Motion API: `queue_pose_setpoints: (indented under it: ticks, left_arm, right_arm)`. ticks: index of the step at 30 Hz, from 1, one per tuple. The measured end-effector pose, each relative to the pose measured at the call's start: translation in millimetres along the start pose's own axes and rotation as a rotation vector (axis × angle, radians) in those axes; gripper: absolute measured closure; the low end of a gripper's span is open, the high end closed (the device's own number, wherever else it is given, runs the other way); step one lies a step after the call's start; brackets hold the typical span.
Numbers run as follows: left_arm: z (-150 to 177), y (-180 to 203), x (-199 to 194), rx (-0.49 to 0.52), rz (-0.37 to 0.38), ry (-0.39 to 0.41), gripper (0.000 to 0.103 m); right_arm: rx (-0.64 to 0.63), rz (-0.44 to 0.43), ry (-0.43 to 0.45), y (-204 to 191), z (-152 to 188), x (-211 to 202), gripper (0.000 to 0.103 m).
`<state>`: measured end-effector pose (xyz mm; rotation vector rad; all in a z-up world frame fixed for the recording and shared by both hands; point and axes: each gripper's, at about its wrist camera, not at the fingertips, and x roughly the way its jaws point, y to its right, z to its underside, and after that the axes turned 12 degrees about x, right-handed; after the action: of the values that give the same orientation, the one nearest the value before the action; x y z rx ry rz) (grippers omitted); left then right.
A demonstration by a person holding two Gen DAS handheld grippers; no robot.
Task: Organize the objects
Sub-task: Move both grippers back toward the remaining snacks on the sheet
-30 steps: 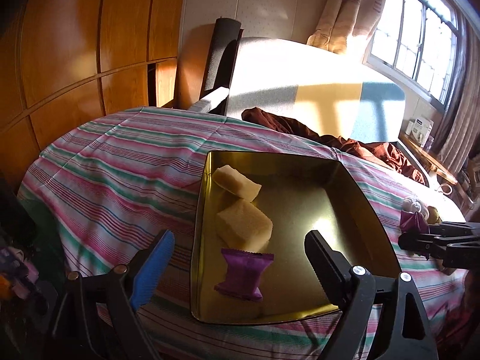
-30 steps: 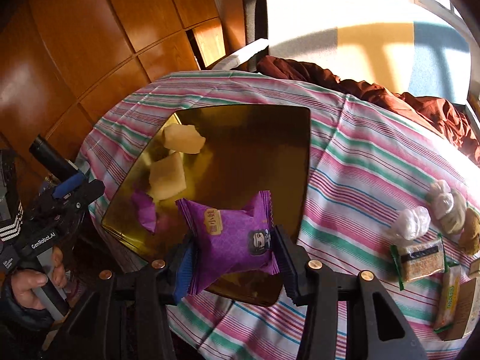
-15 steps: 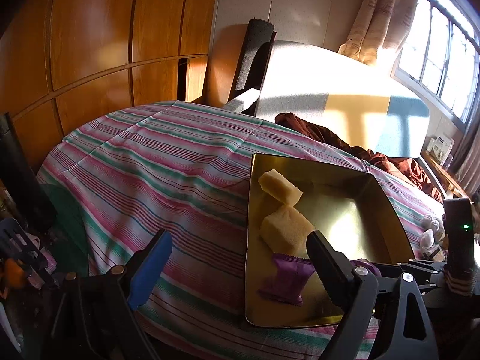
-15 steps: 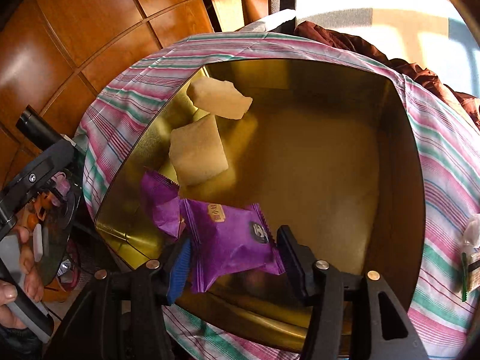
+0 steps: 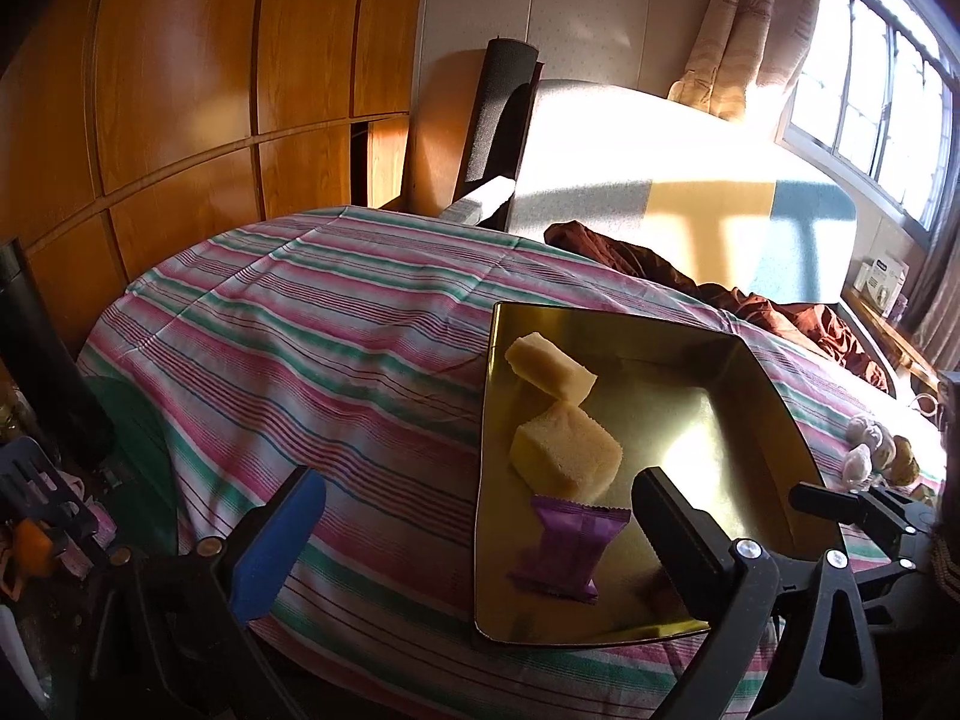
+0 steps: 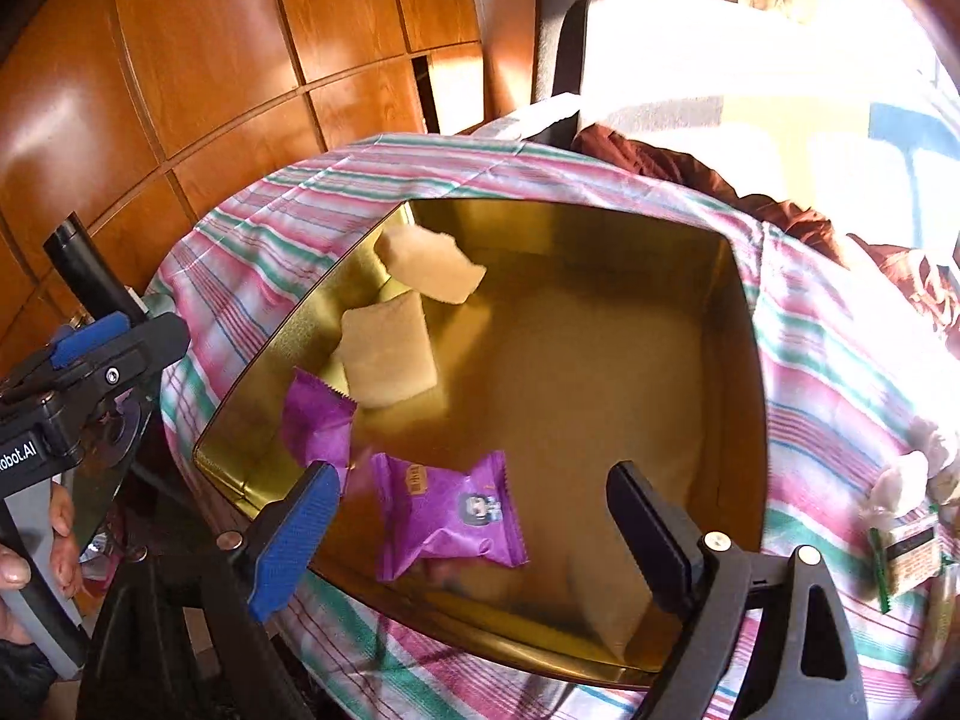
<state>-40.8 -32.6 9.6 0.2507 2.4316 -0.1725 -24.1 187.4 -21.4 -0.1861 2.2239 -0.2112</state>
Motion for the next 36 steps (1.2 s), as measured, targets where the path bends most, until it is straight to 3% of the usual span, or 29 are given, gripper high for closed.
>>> queue_pose_setpoints:
  ticks: [9,26,30,36]
  left_arm:
    - [-6.5,30.5,-7.9,0.115,-0.001,0.025,0.000]
    - [-25.1,108.1,-8.7,0.295,0.121,0.050,0.000]
    - [-31.8,131.3,-8.1,0.336,0.148,0.060,0.000]
    - [-41.6,171.8,-6.2,0.390,0.226,0.081,0.000]
  right_arm:
    - [0.071,0.162,0.117,64.5,-12.8,-41.7,0.010]
    - [0.312,0.533,0.154,257.8,-8.4,-101.7,0.010]
    - [0.477,0.534,0.149,299.7,1.5,-105.5,0.010]
    - [0.668,0.484,0.168,329.9,11.6,-119.8,0.010]
